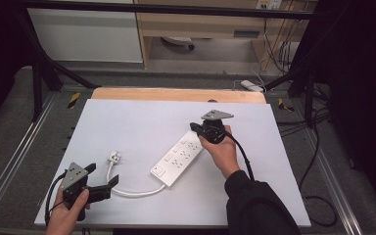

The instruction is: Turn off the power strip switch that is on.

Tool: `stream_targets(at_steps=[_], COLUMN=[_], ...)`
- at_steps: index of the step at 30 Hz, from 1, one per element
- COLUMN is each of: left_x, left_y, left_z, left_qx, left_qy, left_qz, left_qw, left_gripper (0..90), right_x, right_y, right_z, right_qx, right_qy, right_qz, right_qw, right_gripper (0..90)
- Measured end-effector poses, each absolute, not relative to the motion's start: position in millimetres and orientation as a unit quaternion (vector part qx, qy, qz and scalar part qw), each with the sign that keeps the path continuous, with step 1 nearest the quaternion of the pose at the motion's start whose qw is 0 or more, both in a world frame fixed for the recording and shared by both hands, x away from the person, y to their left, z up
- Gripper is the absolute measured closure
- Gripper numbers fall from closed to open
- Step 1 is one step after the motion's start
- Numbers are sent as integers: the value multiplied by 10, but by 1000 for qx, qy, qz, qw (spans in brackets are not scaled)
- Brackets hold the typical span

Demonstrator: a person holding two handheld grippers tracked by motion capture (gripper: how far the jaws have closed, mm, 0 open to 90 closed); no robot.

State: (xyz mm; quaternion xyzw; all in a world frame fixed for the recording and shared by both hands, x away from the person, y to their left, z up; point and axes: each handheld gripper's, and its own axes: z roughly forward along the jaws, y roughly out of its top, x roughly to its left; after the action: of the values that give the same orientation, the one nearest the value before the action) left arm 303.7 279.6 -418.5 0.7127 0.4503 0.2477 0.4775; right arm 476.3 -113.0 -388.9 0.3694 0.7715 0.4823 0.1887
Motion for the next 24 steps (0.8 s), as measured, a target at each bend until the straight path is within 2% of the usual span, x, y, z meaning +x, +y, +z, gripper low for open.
stream_targets(at_steps=[20,24], left_x=[3036,3036], left_y=[2796,2796], left_z=[-4185,-4186], left_qx=[713,712], left_qy=[451,451], left_qz=[248,248], left_qw=[477,477], left_gripper=[57,57], right_x=[4661,4644], right_y=[-1290,-1328], right_z=[-3668,-3621], right_qx=[366,367], right_qy=[761,757], right_qz=[498,503], right_qw=[199,200], right_gripper=[900,844])
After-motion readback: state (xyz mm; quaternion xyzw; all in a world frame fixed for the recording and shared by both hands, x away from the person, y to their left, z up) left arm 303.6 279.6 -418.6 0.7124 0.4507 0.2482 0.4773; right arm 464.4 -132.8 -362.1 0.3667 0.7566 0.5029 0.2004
